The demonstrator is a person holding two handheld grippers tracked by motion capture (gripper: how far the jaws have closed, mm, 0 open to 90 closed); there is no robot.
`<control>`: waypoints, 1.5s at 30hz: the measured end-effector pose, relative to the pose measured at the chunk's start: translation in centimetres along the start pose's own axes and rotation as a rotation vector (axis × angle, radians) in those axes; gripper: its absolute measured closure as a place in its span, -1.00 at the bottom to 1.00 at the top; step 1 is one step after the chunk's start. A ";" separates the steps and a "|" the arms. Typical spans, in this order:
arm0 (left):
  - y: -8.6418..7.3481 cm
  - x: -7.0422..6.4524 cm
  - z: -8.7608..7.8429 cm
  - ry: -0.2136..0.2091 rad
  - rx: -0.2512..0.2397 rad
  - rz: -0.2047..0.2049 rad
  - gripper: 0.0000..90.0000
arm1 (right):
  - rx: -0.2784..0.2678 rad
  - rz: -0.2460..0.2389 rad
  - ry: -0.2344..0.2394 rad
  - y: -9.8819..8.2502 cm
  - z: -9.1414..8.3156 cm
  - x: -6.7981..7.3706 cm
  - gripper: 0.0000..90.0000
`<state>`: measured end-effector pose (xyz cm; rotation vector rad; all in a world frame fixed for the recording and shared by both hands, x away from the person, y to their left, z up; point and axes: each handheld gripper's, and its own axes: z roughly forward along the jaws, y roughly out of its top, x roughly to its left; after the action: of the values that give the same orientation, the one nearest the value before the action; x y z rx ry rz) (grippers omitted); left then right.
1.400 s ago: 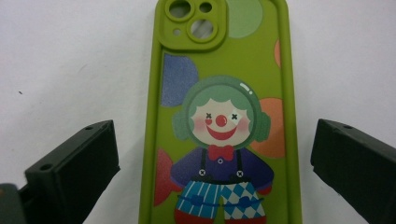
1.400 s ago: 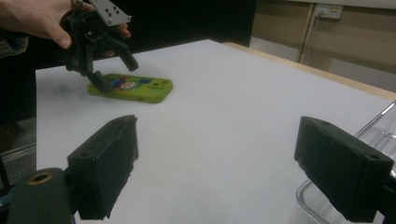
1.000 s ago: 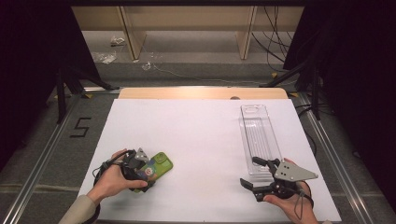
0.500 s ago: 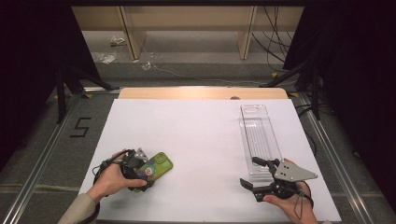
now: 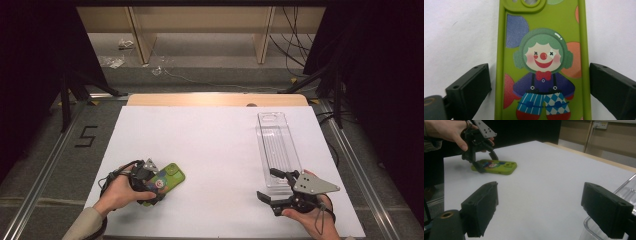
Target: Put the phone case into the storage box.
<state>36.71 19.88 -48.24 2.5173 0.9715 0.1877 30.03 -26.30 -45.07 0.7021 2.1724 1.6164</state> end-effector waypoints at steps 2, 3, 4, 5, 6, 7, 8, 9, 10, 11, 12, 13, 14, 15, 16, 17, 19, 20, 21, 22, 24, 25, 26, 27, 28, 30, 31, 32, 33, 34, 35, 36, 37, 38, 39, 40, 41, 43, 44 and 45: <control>0.0 0.0 0.0 0.001 0.001 0.001 -0.84 | 0.000 -0.001 0.001 0.0 0.0 0.0 -0.66; 0.0 0.0 -0.1 0.001 0.001 0.000 -0.82 | 0.000 -0.001 0.001 0.0 0.0 0.0 -0.66; 0.0 0.0 -0.2 0.001 0.000 -0.003 -0.74 | 0.002 -0.001 0.001 0.0 0.0 0.0 -0.66; 0.1 0.1 -0.3 0.007 0.000 -0.002 -0.68 | 0.002 -0.001 0.002 0.0 0.0 0.0 -0.66; 0.1 0.1 -0.3 0.008 0.000 -0.002 -0.66 | 0.001 -0.001 0.002 0.0 0.0 0.0 -0.66; 0.1 0.1 -0.3 0.008 0.000 -0.002 -0.66 | 0.001 -0.001 0.002 0.0 0.0 0.0 -0.66; 0.1 0.1 -0.3 0.008 0.000 -0.002 -0.66 | 0.002 -0.001 0.002 0.0 0.0 0.0 -0.66; 0.1 0.1 -0.3 0.008 0.000 -0.003 -0.66 | 0.001 -0.001 0.002 0.0 0.0 0.0 -0.66; 0.1 0.1 -0.3 0.008 0.001 -0.003 -0.66 | 0.001 -0.001 0.002 0.0 0.0 0.0 -0.66; 0.1 0.1 -0.3 0.008 0.002 -0.002 -0.66 | 0.002 -0.001 0.003 0.0 0.0 0.0 -0.66; 0.1 0.1 -0.3 0.008 0.002 -0.002 -0.66 | 0.002 -0.001 0.003 0.0 0.0 0.0 -0.66; 0.0 0.1 -0.3 0.009 0.001 -0.002 -0.65 | 0.003 -0.001 0.003 0.0 0.0 0.0 -0.66; 0.0 0.1 -0.3 0.009 0.001 -0.002 -0.65 | 0.003 -0.001 0.003 0.0 0.0 0.0 -0.66; 0.0 0.0 -0.3 0.009 0.000 -0.002 -0.65 | 0.004 -0.002 0.002 0.0 0.0 0.0 -0.66; 0.0 0.0 -0.3 0.010 0.000 -0.003 -0.65 | 0.004 -0.002 0.002 0.0 0.0 0.0 -0.66; 0.0 0.0 -0.3 0.010 0.000 -0.002 -0.65 | 0.003 -0.001 0.003 0.0 0.0 0.0 -0.66; 0.0 0.0 -0.3 0.010 0.000 -0.002 -0.65 | 0.002 -0.001 0.003 0.0 0.0 0.0 -0.66; 0.0 0.0 -0.3 0.010 0.000 -0.002 -0.65 | 0.002 -0.001 0.003 0.0 0.0 0.0 -0.66; 0.0 0.0 -0.3 0.011 0.000 -0.002 -0.65 | 0.002 -0.002 0.002 0.0 0.0 0.0 -0.66; 0.0 0.0 -0.3 0.011 -0.001 -0.002 -0.65 | 0.001 -0.002 0.003 0.0 0.0 0.0 -0.66; 0.0 0.0 -0.3 0.010 -0.003 -0.004 -0.65 | 0.002 -0.002 0.002 0.0 0.0 0.0 -0.66; 0.0 0.0 -0.3 0.011 -0.004 -0.004 -0.65 | 0.001 -0.002 0.002 0.0 0.0 0.0 -0.66; 0.0 0.1 -0.3 0.008 -0.005 -0.006 -0.64 | 0.000 -0.002 0.002 0.0 0.0 0.0 -0.66; 0.0 0.1 -0.3 0.008 -0.005 -0.006 -0.64 | 0.000 -0.002 0.002 0.0 0.0 0.0 -0.66; 0.0 0.1 -0.3 0.006 -0.010 -0.012 -0.64 | 0.000 -0.002 0.002 0.0 0.0 0.1 -0.66; 0.0 0.1 -0.4 0.006 -0.012 -0.016 -0.64 | 0.000 -0.001 0.001 0.0 0.0 0.1 -0.66; -0.1 0.2 -0.4 0.002 -0.014 -0.016 -0.64 | 0.000 0.000 0.001 0.0 0.0 0.1 -0.66; -0.1 0.2 -0.4 0.001 -0.018 -0.017 -0.64 | 0.000 0.000 -0.001 0.0 0.0 0.1 -0.66; -0.1 0.2 -0.4 0.001 -0.018 -0.017 -0.64 | 0.000 0.000 -0.001 0.0 0.0 0.1 -0.66; -0.1 0.2 -0.4 0.000 -0.018 -0.013 -0.64 | -0.001 0.001 0.000 0.0 0.0 0.1 -0.66; -0.2 0.2 -0.5 -0.005 -0.027 -0.018 -0.64 | -0.002 0.001 -0.001 0.0 0.0 0.1 -0.66; -0.2 0.2 -0.5 -0.005 -0.027 -0.018 -0.64 | -0.002 0.001 -0.001 0.0 0.0 0.1 -0.66; -0.1 0.2 -0.5 -0.012 -0.035 -0.021 -0.64 | -0.002 0.002 -0.002 0.0 0.0 0.1 -0.66; -0.1 0.1 -0.6 -0.016 -0.041 -0.019 -0.64 | -0.002 0.001 -0.002 0.0 0.0 0.1 -0.66; -0.1 0.0 -0.6 -0.015 -0.048 -0.023 -0.64 | -0.002 0.002 -0.002 0.0 0.0 0.1 -0.66; -0.1 0.0 -0.7 -0.012 -0.053 -0.018 -0.64 | -0.002 0.002 -0.002 0.0 0.0 0.1 -0.67; 0.0 -0.1 -0.8 -0.011 -0.061 -0.016 -0.64 | -0.003 0.002 -0.002 0.0 0.0 0.1 -0.67; 0.1 -0.2 -1.0 -0.009 -0.083 -0.014 -0.64 | -0.003 0.003 -0.002 0.0 0.0 0.1 -0.67; 0.1 -0.2 -1.0 -0.009 -0.083 -0.014 -0.64 | -0.003 0.003 -0.002 0.0 0.0 0.1 -0.67; 0.1 -0.2 -1.1 -0.009 -0.088 -0.011 -0.64 | -0.003 0.002 -0.002 0.0 0.1 0.1 -0.67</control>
<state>36.29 20.03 -47.21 2.4302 0.9519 0.2108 29.96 -26.19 -45.08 0.7056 2.1683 1.6188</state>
